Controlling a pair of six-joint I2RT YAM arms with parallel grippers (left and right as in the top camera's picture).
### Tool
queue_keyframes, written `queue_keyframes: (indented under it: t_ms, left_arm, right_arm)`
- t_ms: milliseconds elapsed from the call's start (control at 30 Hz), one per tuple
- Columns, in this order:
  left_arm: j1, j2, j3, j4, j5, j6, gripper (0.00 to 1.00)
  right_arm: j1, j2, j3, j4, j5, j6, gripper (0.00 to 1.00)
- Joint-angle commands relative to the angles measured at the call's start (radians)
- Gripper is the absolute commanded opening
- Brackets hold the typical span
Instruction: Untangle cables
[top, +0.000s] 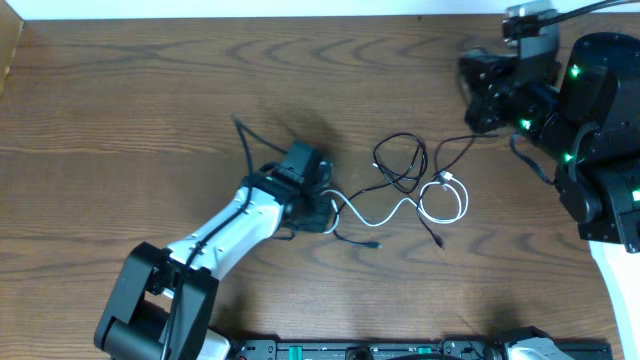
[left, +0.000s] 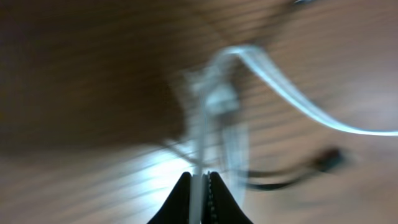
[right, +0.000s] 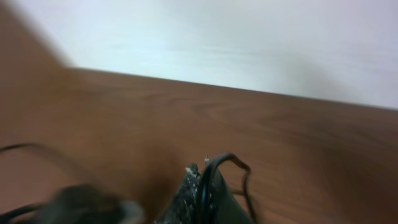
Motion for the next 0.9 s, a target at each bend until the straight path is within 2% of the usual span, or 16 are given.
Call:
queue_keyframes:
  t_ms: [0, 100, 200, 333, 433, 633, 733, 867]
  left_arm:
    - [0.077, -0.034, -0.002, -0.089, -0.336, -0.120, 0.08]
    - [0.165, -0.050, -0.002, -0.182, -0.468, -0.235, 0.07]
    - [0.283, -0.062, -0.002, -0.238, -0.488, -0.307, 0.08]
    - [0.420, -0.064, -0.002, -0.256, -0.431, -0.356, 0.07]
    - [0.497, -0.064, -0.002, -0.257, -0.350, -0.356, 0.07]
    - [0.529, -0.064, -0.002, -0.252, -0.256, -0.356, 0.08]
    - [0.518, -0.064, -0.002, -0.240, -0.172, -0.352, 0.07]
    - [0.478, -0.064, -0.002, -0.173, 0.034, -0.258, 0.07]
  right_arm:
    - [-0.040, -0.008, 0.005, -0.019, 0.444, -0.014, 0.01]
    - [-0.087, -0.006, -0.001, -0.039, 0.746, 0.026, 0.01]
    - [-0.163, -0.001, -0.002, -0.065, 0.996, 0.122, 0.01]
    - [-0.301, 0.003, -0.004, -0.067, 1.057, 0.179, 0.01]
    - [-0.415, 0.008, -0.005, -0.084, 1.014, 0.235, 0.01]
    - [-0.596, 0.042, -0.005, -0.131, 0.674, 0.251, 0.01]
    - [-0.613, 0.067, -0.006, -0.137, 0.525, 0.231, 0.01]
    - [-0.612, 0.121, -0.006, -0.106, 0.323, 0.136, 0.01]
